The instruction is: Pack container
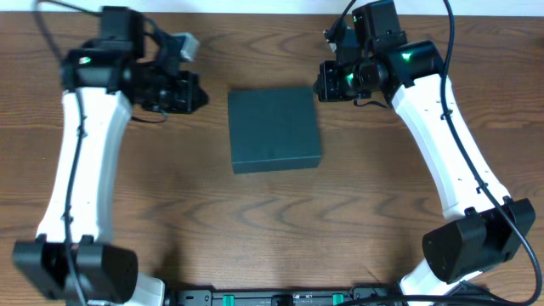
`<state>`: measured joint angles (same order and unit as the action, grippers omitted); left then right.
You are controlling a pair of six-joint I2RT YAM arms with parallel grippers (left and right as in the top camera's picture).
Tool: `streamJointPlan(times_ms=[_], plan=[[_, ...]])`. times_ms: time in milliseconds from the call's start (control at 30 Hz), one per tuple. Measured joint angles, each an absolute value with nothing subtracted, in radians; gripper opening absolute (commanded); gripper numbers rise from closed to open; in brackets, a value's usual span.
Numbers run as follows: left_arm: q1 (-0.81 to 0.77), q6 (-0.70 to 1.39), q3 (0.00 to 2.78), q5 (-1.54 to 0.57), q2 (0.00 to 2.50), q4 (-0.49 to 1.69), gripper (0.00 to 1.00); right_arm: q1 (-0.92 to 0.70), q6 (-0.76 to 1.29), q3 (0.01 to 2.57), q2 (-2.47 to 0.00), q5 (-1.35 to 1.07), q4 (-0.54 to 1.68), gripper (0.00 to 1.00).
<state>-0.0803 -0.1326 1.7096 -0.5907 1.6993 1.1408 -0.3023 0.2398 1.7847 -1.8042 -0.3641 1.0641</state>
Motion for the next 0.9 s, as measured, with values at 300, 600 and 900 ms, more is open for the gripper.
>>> streamJointPlan(times_ms=[300, 600, 900], plan=[[-0.183, -0.211, 1.71, -0.518, 1.927, 1.14, 0.06, -0.324, 0.233, 1.783, -1.927, -0.293, 1.079, 0.01], [-0.212, -0.219, 1.71, -0.471, 2.067, 1.082, 0.06, -0.365, 0.23, 1.774, -2.103, -0.295, 1.088, 0.01], [-0.213, -0.217, 1.718, -0.463, 2.091, 1.088, 0.06, -0.376, 0.234, 1.781, -2.12, -0.296, 1.088, 0.02]])
